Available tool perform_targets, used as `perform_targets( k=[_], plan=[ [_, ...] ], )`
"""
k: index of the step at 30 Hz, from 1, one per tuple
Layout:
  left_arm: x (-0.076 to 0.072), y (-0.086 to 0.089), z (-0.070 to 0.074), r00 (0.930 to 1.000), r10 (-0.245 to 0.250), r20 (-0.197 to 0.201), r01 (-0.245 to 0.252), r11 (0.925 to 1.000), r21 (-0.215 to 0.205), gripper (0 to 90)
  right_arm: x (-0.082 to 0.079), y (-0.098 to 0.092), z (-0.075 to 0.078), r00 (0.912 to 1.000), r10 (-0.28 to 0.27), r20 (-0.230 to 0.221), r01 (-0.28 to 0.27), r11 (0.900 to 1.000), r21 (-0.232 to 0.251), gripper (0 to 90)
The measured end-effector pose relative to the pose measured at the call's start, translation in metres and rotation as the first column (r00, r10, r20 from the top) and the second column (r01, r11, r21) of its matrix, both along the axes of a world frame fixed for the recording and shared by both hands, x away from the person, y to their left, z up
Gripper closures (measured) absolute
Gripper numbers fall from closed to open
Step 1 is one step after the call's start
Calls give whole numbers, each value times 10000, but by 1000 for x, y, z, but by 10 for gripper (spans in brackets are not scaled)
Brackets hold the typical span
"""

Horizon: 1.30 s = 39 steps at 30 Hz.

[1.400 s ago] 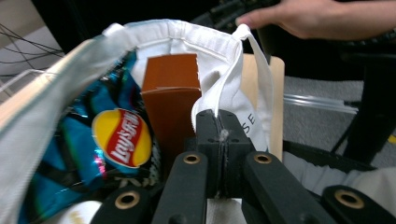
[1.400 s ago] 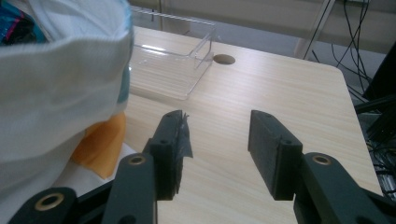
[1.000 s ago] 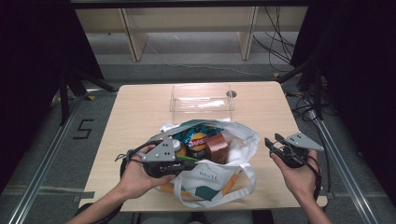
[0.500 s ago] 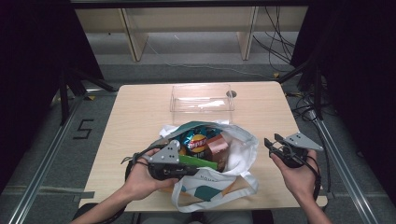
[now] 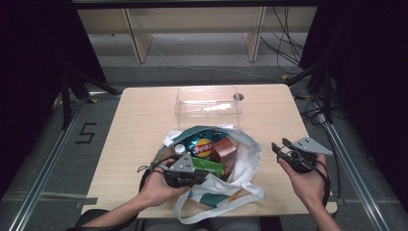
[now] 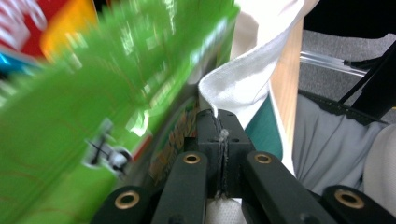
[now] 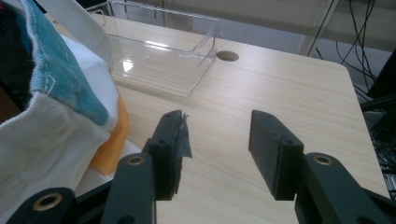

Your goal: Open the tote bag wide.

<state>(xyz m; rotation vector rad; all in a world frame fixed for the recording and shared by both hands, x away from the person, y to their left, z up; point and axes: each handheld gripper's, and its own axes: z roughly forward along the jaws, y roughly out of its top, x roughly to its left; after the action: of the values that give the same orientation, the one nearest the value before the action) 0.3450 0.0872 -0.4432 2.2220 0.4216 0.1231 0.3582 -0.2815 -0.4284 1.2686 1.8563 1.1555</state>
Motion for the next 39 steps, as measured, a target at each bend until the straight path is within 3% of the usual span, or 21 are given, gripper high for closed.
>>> perform_targets(
  k=[1,3,10,17,18,20,21,23,25,26,29,30,32,33,34,36,39],
  plan=[
    [0,-1,-3,10000,65,-26,-65,10000,37,883,3,-2,-1,9993,156,340,-151,9998,-157,555],
    [0,-3,-8,10000,49,14,-49,9996,279,883,3,-2,-1,9994,276,185,-270,9992,-284,556],
    [-1,-7,-19,9999,109,-17,-108,9990,424,883,1,-1,-1,9999,127,40,-127,9998,-123,556],
    [-1,-9,-26,10000,-18,66,12,9970,773,883,2,-1,-1,9996,219,150,-217,9997,-135,556],
    [0,-9,-27,10000,6,41,-9,9965,840,883,0,0,0,9999,116,-14,-116,9999,-14,556],
    [0,-9,-29,10000,-33,-11,34,9960,889,882,2,-1,0,9992,284,280,-280,9995,-149,558],
    [-1,-9,-29,10000,-36,-7,36,9961,887,882,0,0,3,9999,157,53,-157,9999,-16,558],
    [-2,-9,-26,9999,-126,89,118,9961,869,876,-1,0,6,9996,242,142,-242,9997,-23,557],
    [-4,-7,-22,10000,-55,-16,56,9981,607,849,-3,1,10,9994,254,253,-256,9996,104,559],
    [-6,-4,-18,9999,-127,17,126,9980,613,803,-1,0,12,9976,316,618,-320,9995,52,560],
    [-15,2,-7,9999,-78,-152,82,9996,266,657,-5,1,21,9978,420,508,-427,9990,135,563],
    [-19,5,-2,10000,-77,-36,77,9999,112,611,-3,0,23,9955,572,760,-582,9983,104,565],
    [-24,17,9,9995,35,322,-35,10000,-18,572,-7,1,29,9970,403,654,-420,9988,242,568],
    [-27,20,12,9994,124,331,-117,9997,-216,552,-6,-1,32,9932,576,1010,-577,9983,-19,575],
    [-28,27,17,9991,224,353,-211,9991,-379,542,-6,0,33,9941,548,932,-563,9983,131,580],
    [-30,41,26,9985,451,297,-425,9957,-819,523,-9,3,37,9942,478,960,-509,9982,305,600],
    [-31,63,42,9916,1092,699,-1009,9885,-1124,506,-9,6,43,9913,789,1049,-833,9958,384,636]
  ],
)
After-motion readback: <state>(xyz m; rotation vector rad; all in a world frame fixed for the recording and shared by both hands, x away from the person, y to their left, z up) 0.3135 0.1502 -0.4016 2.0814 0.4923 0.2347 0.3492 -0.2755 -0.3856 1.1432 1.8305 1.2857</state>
